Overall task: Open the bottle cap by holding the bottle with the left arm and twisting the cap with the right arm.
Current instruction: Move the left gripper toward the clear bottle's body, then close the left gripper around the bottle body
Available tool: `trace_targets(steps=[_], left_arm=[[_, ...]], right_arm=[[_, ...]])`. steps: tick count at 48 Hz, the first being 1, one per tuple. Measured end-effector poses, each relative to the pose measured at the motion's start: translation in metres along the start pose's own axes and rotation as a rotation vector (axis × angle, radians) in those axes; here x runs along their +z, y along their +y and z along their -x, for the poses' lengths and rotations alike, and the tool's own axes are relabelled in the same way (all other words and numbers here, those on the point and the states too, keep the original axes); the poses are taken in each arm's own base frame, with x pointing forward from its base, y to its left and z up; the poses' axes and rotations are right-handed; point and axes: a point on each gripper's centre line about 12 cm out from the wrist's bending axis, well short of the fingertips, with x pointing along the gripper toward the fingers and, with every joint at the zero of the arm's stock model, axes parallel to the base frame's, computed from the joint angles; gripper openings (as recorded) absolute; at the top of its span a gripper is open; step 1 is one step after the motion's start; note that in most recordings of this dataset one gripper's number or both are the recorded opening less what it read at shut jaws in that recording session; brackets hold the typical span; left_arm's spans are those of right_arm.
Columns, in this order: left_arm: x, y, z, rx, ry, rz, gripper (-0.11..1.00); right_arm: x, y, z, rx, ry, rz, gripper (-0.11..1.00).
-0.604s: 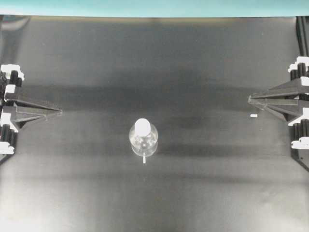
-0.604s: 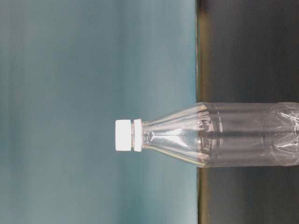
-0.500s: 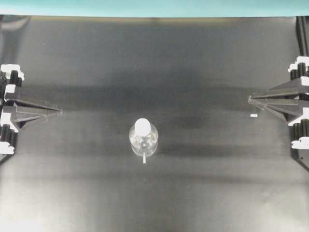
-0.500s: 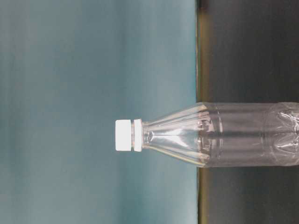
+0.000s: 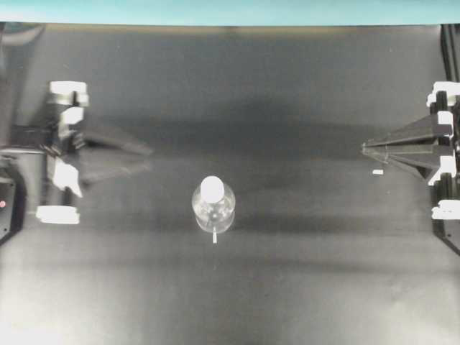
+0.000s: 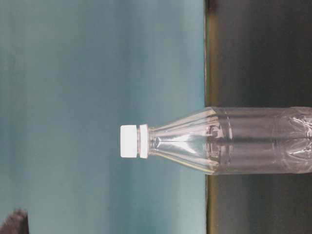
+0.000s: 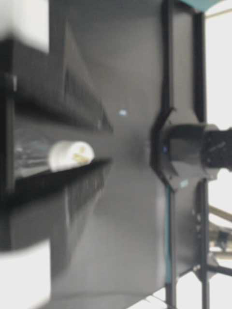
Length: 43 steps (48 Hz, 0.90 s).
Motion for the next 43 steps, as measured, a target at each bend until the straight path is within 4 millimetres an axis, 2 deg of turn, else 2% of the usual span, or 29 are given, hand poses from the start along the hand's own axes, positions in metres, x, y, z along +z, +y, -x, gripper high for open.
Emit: trace_targets(steps=[5,8,10,18,24,32,43], left_arm=[[0.002,-0.001,-0.02,-0.004,-0.023,0.014,0.82],[0.0,-0.002,-0.034,-0.008,-0.022,0.026,0.95],[-0.002,-0.002,-0.042,-0.01,-0.014,0.031,0.99],[-0.018,-0.004,-0.069,-0.014,0.029,0.028,0.98],[-0.038,-0.005,-0.079,-0.016,0.064,0.035,0.99],[-0.068,-0.006,-0.084,-0.018,0.115,0.051,0.99],[-0.099,-0.008,-0.088,-0.018,0.152,0.089,0.99]], right_arm=[[0.001,-0.004,0.0,-0.02,-0.001,-0.002,0.0],[0.001,-0.006,0.0,-0.029,-0.001,-0.002,0.0],[0.001,-0.007,0.0,-0.032,-0.005,-0.003,0.0],[0.001,-0.008,0.0,-0.04,0.0,-0.005,0.0],[0.0,-0.009,0.0,-0.041,0.004,-0.005,0.0],[0.0,-0.009,0.001,-0.041,0.007,-0.013,0.0],[-0.001,-0.009,0.0,-0.042,0.015,-0.056,0.0]])
